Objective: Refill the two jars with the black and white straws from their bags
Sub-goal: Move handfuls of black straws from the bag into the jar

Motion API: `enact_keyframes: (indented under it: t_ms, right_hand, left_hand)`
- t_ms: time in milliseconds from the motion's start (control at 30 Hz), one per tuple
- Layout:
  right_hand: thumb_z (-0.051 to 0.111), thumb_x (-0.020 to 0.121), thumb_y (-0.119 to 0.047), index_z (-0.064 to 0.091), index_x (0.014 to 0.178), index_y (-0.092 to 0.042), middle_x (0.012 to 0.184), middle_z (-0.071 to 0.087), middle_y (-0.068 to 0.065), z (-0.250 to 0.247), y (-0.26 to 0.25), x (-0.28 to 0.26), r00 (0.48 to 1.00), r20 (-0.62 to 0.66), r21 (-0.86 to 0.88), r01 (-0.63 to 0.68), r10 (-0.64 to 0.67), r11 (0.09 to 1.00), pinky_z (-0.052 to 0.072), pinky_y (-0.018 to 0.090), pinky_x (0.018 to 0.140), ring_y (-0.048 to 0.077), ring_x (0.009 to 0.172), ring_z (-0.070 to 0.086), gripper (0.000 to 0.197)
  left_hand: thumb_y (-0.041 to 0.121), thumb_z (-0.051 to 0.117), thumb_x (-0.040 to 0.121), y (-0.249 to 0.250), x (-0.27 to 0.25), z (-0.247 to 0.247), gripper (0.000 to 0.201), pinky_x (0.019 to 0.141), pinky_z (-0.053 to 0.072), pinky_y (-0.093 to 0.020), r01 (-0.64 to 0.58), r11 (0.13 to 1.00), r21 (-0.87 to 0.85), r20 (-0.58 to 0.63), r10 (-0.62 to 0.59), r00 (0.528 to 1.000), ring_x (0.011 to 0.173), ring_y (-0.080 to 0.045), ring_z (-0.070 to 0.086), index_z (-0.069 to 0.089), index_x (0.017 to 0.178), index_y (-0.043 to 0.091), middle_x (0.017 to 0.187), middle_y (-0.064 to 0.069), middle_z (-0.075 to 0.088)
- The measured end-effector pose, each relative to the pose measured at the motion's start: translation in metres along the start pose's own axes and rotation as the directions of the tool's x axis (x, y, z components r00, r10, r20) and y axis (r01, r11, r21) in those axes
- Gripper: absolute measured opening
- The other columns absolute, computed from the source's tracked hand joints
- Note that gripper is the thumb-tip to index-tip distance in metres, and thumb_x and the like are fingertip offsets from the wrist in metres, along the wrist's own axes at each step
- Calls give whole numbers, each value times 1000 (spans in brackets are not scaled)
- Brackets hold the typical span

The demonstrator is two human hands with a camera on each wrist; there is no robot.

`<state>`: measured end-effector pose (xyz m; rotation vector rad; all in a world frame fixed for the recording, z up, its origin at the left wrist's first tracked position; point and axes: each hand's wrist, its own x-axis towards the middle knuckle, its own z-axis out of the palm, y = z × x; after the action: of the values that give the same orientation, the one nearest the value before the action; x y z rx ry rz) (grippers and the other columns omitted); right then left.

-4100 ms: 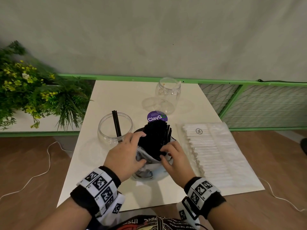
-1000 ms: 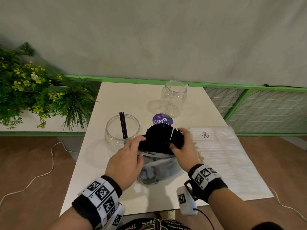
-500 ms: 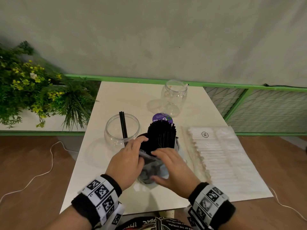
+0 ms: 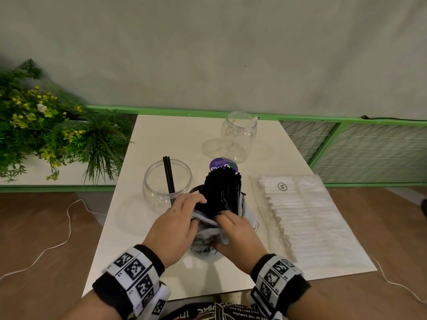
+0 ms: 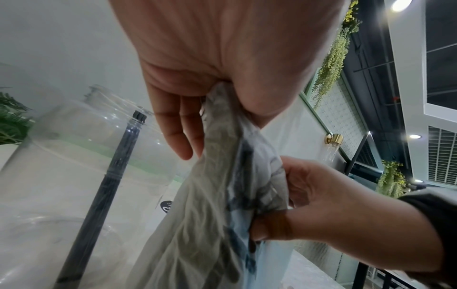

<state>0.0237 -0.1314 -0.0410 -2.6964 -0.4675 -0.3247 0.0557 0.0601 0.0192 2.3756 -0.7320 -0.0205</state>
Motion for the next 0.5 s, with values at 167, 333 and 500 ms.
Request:
enact_keyframes:
  t_ms: [167, 333, 500]
  right_hand:
    - [78, 57, -14, 51, 96, -19, 89, 57, -3, -2, 1, 1, 998, -56, 14, -32, 33, 999, 45, 29, 63, 17, 74, 55, 48]
    - [80, 54, -7, 39, 84, -24, 73, 53, -7, -1, 2, 3, 997, -73, -16, -21, 19, 1000, 32, 21, 57, 13, 57, 46, 54]
    - [75, 50, 1, 33, 79, -24, 69, 50, -5, 3, 4, 1, 994, -108, -16, -4, 2, 1000, 19, 17, 59, 12, 58, 39, 57]
  left_hand:
    - [14, 53, 89, 0, 1, -8, 29, 58, 38, -10, -44, 999, 14, -27, 44, 999, 66, -7, 52, 43, 107, 34, 118, 17, 39]
    - [12, 60, 86, 0, 0, -10, 29, 58, 38, -7, -26, 1000, -3, -65, 26, 998, 72, -5, 53, 46, 101, 33, 109, 18, 42]
    - [15, 64, 85, 0, 1, -9, 31, 65, 39, -3, 1, 999, -35, -83, -4, 997, 81, 0, 53, 50, 106, 34, 106, 23, 40]
